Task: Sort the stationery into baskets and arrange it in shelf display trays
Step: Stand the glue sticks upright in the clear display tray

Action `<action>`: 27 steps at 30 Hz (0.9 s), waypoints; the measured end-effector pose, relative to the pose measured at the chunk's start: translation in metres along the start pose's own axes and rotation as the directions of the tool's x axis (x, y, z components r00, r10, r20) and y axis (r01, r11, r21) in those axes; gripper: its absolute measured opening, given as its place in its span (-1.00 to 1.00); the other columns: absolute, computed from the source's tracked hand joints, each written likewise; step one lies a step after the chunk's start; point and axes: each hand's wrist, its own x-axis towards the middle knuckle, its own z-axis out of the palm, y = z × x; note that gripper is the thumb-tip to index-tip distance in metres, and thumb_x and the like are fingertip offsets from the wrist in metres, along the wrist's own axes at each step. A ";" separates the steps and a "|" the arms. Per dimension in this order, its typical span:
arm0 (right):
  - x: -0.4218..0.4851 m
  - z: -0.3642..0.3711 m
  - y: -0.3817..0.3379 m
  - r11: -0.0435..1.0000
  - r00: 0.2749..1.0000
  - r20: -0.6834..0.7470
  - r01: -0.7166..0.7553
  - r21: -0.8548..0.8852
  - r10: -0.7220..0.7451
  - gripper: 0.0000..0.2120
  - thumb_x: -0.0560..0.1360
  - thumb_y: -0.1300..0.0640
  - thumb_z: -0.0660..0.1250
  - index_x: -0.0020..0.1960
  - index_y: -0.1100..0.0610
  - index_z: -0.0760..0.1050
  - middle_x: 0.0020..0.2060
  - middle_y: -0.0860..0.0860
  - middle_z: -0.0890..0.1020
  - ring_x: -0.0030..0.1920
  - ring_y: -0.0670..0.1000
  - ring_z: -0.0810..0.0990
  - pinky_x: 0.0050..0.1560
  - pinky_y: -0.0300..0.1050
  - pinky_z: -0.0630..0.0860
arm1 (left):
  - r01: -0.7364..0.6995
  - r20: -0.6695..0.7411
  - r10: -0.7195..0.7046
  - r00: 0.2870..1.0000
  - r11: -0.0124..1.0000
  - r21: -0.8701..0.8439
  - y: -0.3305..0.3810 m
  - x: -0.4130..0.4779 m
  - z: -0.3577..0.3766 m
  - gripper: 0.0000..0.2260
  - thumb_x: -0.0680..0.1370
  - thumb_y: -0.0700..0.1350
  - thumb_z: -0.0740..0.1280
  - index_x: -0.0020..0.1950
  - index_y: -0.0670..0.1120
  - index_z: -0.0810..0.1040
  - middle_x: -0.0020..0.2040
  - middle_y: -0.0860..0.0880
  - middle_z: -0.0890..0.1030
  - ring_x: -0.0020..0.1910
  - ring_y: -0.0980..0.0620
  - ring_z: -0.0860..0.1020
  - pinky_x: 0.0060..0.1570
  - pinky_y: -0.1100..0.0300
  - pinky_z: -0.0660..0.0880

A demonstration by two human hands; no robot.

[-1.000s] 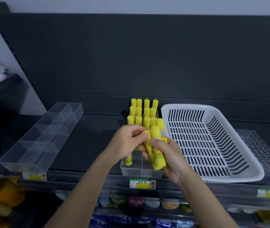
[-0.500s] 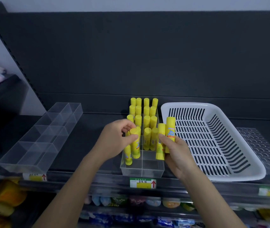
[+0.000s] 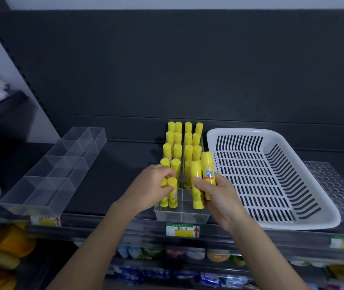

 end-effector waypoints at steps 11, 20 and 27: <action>-0.006 -0.001 -0.009 1.000 0.990 0.138 0.017 0.014 -0.018 -0.81 0.43 0.21 0.41 0.02 0.24 0.57 -0.23 0.12 0.58 -0.17 0.09 0.52 -0.09 0.01 0.48 | -0.044 -0.027 0.038 0.999 0.946 -0.322 0.041 0.020 -0.012 -0.66 0.52 -0.07 0.40 0.28 -0.05 0.54 0.03 0.22 0.56 0.02 0.27 0.54 0.00 0.46 0.46; -0.006 -0.008 -0.023 0.963 0.977 -0.122 0.144 -0.227 -0.175 -0.61 0.59 -0.07 0.17 -0.10 0.24 0.55 -0.42 -0.11 0.56 -0.35 -0.11 0.51 -0.35 -0.22 0.44 | -0.003 -0.056 -0.022 0.998 0.908 -0.419 0.043 0.026 -0.009 -0.77 0.41 -0.16 0.51 0.02 0.02 0.59 -0.10 0.15 0.58 -0.11 0.31 0.54 -0.15 0.46 0.47; -0.002 -0.018 -0.030 0.941 0.965 -0.157 0.156 -0.299 -0.209 -0.80 0.57 0.12 0.21 -0.20 0.16 0.45 -0.39 -0.02 0.45 -0.35 -0.07 0.42 -0.30 -0.22 0.39 | -0.057 -0.021 0.053 0.998 0.956 -0.287 0.037 0.024 -0.004 -0.74 0.40 -0.21 0.51 0.06 -0.04 0.61 -0.07 0.11 0.58 -0.06 0.19 0.55 -0.11 0.39 0.51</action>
